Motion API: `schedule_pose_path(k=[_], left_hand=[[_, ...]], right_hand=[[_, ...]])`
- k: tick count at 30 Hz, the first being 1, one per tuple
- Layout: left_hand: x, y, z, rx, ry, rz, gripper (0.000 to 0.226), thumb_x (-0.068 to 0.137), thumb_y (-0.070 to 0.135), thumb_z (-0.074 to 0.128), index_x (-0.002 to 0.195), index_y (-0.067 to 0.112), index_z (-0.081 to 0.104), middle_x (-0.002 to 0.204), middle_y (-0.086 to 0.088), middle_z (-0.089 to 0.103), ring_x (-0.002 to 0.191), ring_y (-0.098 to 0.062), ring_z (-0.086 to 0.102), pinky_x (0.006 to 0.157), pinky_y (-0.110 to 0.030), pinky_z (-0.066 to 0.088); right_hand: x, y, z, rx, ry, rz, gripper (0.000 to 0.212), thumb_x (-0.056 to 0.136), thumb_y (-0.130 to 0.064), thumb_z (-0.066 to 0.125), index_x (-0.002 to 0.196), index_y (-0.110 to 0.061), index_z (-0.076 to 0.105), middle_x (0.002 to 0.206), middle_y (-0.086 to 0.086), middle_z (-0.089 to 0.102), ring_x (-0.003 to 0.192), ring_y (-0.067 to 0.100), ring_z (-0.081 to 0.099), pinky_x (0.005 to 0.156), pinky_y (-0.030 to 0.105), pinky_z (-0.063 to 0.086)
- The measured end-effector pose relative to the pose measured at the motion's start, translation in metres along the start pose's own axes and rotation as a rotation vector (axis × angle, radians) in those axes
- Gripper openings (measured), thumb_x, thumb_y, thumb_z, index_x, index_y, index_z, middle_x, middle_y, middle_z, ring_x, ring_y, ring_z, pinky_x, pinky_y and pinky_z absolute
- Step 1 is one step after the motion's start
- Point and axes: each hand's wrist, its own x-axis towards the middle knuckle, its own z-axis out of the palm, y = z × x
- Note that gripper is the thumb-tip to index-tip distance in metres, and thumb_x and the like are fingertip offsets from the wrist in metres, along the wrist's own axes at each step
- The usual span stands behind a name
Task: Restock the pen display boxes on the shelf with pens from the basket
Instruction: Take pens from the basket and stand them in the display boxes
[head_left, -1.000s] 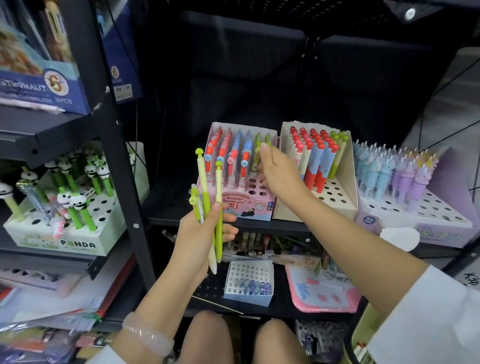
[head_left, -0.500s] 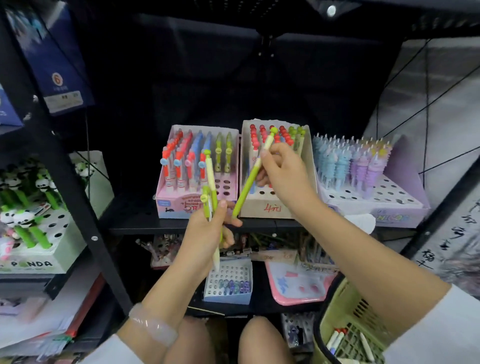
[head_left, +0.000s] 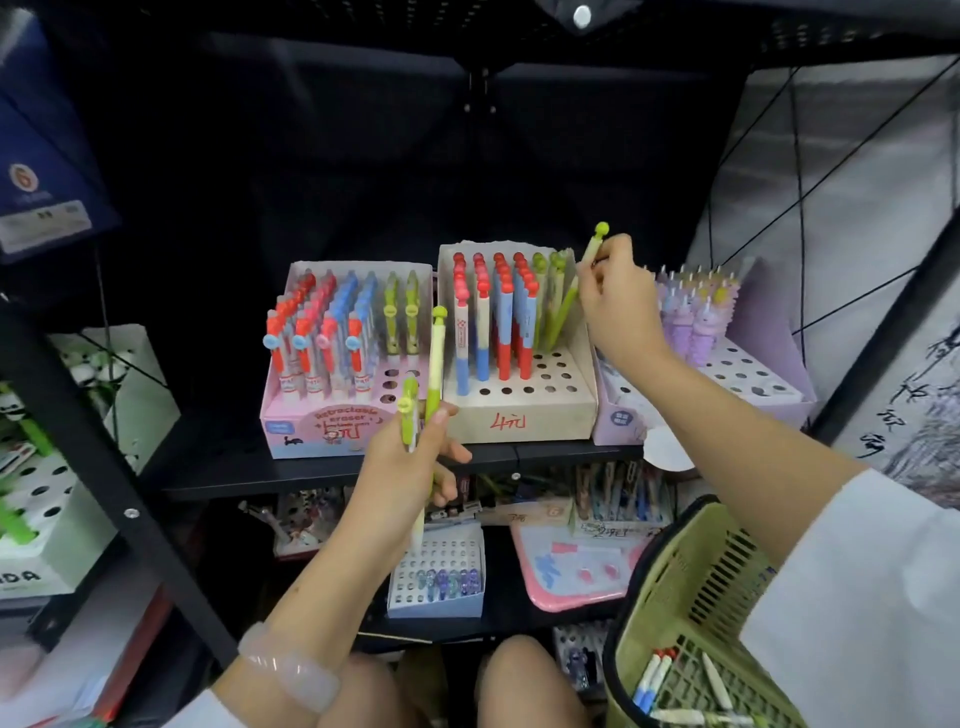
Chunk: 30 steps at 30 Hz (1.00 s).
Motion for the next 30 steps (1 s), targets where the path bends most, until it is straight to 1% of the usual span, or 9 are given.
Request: schedule_pose_path(k=[5, 9, 12, 14, 16, 20, 22, 26, 30], left_hand=[[0.003, -0.004, -0.004, -0.006, 0.017, -0.013, 0.018, 0.097, 0.03, 0.045, 0.098, 0.026, 0.062, 0.063, 0.0, 0.064, 0.037, -0.011, 0.045, 0.037, -0.019, 0.036], [0.004, -0.007, -0.003, 0.0, 0.022, -0.002, 0.018, 0.097, 0.028, 0.045, 0.099, 0.025, 0.062, 0.063, 0.0, 0.064, 0.037, -0.01, 0.043, 0.037, -0.018, 0.035], [0.005, -0.008, -0.001, -0.002, 0.018, 0.002, 0.019, 0.098, 0.027, 0.044, 0.1, 0.024, 0.063, 0.062, 0.001, 0.064, 0.037, -0.009, 0.041, 0.037, -0.018, 0.033], [0.005, -0.008, 0.0, -0.005, 0.01, 0.004, 0.019, 0.098, 0.026, 0.044, 0.102, 0.023, 0.062, 0.061, 0.001, 0.064, 0.037, -0.009, 0.041, 0.037, -0.018, 0.033], [0.005, -0.008, 0.0, -0.009, -0.003, 0.008, 0.019, 0.098, 0.026, 0.044, 0.103, 0.024, 0.062, 0.061, 0.002, 0.065, 0.037, -0.009, 0.041, 0.037, -0.018, 0.033], [0.007, -0.006, 0.006, -0.016, -0.035, 0.031, 0.02, 0.098, 0.027, 0.044, 0.104, 0.03, 0.062, 0.062, 0.004, 0.064, 0.04, -0.009, 0.042, 0.04, -0.017, 0.036], [0.008, -0.005, 0.012, -0.023, -0.057, 0.041, 0.02, 0.098, 0.027, 0.044, 0.104, 0.03, 0.062, 0.061, 0.004, 0.064, 0.04, -0.009, 0.042, 0.04, -0.017, 0.035], [0.008, -0.005, 0.028, -0.035, -0.096, 0.033, 0.019, 0.098, 0.026, 0.043, 0.104, 0.025, 0.061, 0.06, 0.003, 0.063, 0.039, -0.009, 0.042, 0.039, -0.018, 0.035], [0.007, -0.005, 0.033, -0.074, -0.117, -0.023, 0.016, 0.098, 0.027, 0.043, 0.102, 0.022, 0.058, 0.064, 0.001, 0.068, 0.047, -0.013, 0.056, 0.043, -0.021, 0.046]], right_hand=[[0.005, 0.0, 0.009, 0.006, -0.056, 0.006, 0.009, 0.098, -0.016, 0.043, 0.093, -0.013, 0.036, 0.061, -0.001, 0.048, 0.059, 0.023, 0.052, 0.055, 0.04, 0.044], [0.009, 0.001, 0.012, -0.078, -0.149, -0.04, 0.01, 0.098, -0.018, 0.043, 0.099, -0.009, 0.041, 0.065, 0.002, 0.05, 0.058, 0.023, 0.051, 0.053, 0.034, 0.041], [0.004, 0.003, 0.018, -0.15, -0.316, -0.004, 0.022, 0.098, -0.016, 0.042, 0.11, 0.002, 0.046, 0.072, 0.008, 0.053, 0.057, 0.022, 0.048, 0.056, 0.031, 0.036], [0.0, 0.003, 0.021, -0.185, -0.395, 0.026, 0.015, 0.097, -0.016, 0.044, 0.102, -0.003, 0.05, 0.079, 0.013, 0.057, 0.065, 0.025, 0.052, 0.06, 0.031, 0.04], [-0.001, 0.0, 0.02, -0.192, -0.362, 0.047, 0.011, 0.096, -0.017, 0.048, 0.094, -0.007, 0.052, 0.078, 0.009, 0.057, 0.064, 0.021, 0.052, 0.059, 0.031, 0.044], [-0.016, -0.016, 0.008, 0.028, -0.03, 0.055, 0.012, 0.095, -0.021, 0.051, 0.088, -0.011, 0.055, 0.066, -0.005, 0.053, 0.057, 0.007, 0.048, 0.054, 0.018, 0.043], [-0.032, -0.032, 0.003, 0.202, -0.13, 0.08, 0.021, 0.095, -0.026, 0.05, 0.082, -0.012, 0.058, 0.067, -0.006, 0.055, 0.058, 0.003, 0.05, 0.055, 0.012, 0.043], [-0.067, -0.054, 0.003, 0.449, -0.548, 0.17, 0.017, 0.092, -0.023, 0.055, 0.087, -0.01, 0.064, 0.076, -0.003, 0.061, 0.062, -0.003, 0.053, 0.053, 0.007, 0.041], [-0.063, -0.049, -0.003, 0.466, -0.457, 0.212, 0.012, 0.095, -0.018, 0.05, 0.085, -0.015, 0.055, 0.075, -0.003, 0.056, 0.061, 0.001, 0.053, 0.052, 0.01, 0.043]])
